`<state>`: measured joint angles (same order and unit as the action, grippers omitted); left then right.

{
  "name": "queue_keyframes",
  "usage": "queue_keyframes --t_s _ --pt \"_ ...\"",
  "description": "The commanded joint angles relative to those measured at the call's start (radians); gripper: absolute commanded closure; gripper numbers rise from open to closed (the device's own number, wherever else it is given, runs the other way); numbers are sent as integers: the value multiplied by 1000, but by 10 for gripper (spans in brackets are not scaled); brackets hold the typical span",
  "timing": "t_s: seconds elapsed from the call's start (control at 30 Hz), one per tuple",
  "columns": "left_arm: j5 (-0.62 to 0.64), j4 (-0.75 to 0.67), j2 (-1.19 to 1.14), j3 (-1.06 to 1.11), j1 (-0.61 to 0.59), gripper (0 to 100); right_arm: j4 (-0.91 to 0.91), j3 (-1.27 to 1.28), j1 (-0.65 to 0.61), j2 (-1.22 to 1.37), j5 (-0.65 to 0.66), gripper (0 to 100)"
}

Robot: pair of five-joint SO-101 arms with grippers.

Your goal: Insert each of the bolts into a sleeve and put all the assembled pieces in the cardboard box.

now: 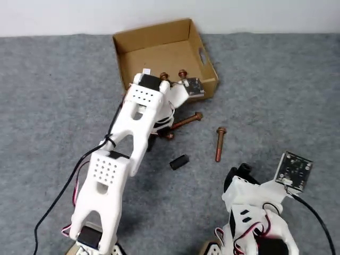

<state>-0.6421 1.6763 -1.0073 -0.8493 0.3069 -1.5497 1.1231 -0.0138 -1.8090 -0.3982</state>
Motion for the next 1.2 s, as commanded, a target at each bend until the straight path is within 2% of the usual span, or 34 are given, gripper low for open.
queue_keyframes --t_s 0.0,0.2,0.53,0.73,0.83,1.03,1.17 --pt "-11 63 -21 -90 18 841 27 -5 12 -4 -8 991" --pt "-9 77 -21 -176 18 841 27 -5 13 -4 -8 991" --pt "-9 55 -32 -81 40 843 27 -2 13 -4 -8 991" --pt "-5 32 -31 -41 46 992 27 -2 13 -4 -8 991" --pt "6 54 -28 -41 51 994 27 -2 13 -4 -8 991" --pt "132 72 -20 -54 58 994 27 -2 13 -4 -8 991" --pt "287 80 14 -111 61 994 27 -2 13 -4 -8 991"
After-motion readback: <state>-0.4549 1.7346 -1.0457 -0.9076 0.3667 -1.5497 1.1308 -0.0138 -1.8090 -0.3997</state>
